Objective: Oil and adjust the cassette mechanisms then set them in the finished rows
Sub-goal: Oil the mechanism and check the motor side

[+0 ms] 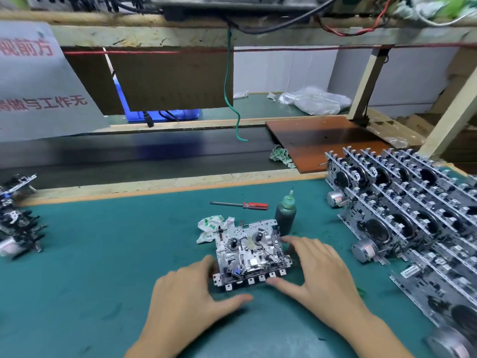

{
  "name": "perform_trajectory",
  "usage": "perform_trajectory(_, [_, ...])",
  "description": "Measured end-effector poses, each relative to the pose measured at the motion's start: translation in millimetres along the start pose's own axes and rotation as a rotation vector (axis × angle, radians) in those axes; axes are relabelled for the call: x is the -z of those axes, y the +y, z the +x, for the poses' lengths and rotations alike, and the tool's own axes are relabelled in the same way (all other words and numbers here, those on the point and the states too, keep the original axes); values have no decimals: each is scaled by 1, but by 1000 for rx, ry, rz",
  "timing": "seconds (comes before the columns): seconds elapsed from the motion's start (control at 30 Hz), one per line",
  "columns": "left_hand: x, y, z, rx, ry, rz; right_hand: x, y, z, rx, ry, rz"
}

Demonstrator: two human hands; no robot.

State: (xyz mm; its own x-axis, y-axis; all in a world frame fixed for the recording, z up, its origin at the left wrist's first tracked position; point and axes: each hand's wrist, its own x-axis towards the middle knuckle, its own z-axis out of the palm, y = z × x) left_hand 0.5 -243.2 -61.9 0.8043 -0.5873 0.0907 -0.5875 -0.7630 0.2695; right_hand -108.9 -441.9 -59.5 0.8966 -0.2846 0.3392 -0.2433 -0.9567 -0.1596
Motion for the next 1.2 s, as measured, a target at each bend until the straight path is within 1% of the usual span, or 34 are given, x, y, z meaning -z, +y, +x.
perform_trajectory(0.07, [-6, 6, -1, -12, 52, 45, -4, 1, -1, 35, -9, -26])
perform_trajectory(0.17, [-11, 5, 1, -7, 138, 23, -5, 6, 0, 80, -29, -14])
perform_trajectory(0.27, [-11, -1, 5, -55, 200, -11, -5, 13, 2, 97, -78, 91])
perform_trajectory(0.37, [-10, -4, 7, -113, 293, -13, -6, 20, 2, 61, -146, 242])
perform_trajectory(0.47, [-8, -3, 7, -133, 302, -38, -7, 20, 2, 73, -88, 258])
perform_trajectory(0.53, [-9, -2, 6, -162, 331, -53, -8, 15, 2, 98, -27, 187])
perform_trajectory(0.67, [-9, -2, 8, -158, 350, -63, -15, 7, 4, 129, 69, 36])
perform_trajectory(0.77, [-8, -2, 9, -174, 358, -93, -18, 8, 9, 129, 92, 18])
perform_trajectory(0.87, [-8, 0, 6, -199, 342, -89, -20, 10, 11, 175, 98, -1])
perform_trajectory(1.0, [-8, 1, 5, -156, 322, -66, -22, 10, 10, 235, 147, -29])
perform_trajectory(1.2, [-14, 4, 7, -107, 372, -69, -24, 9, 11, 233, 164, 11])
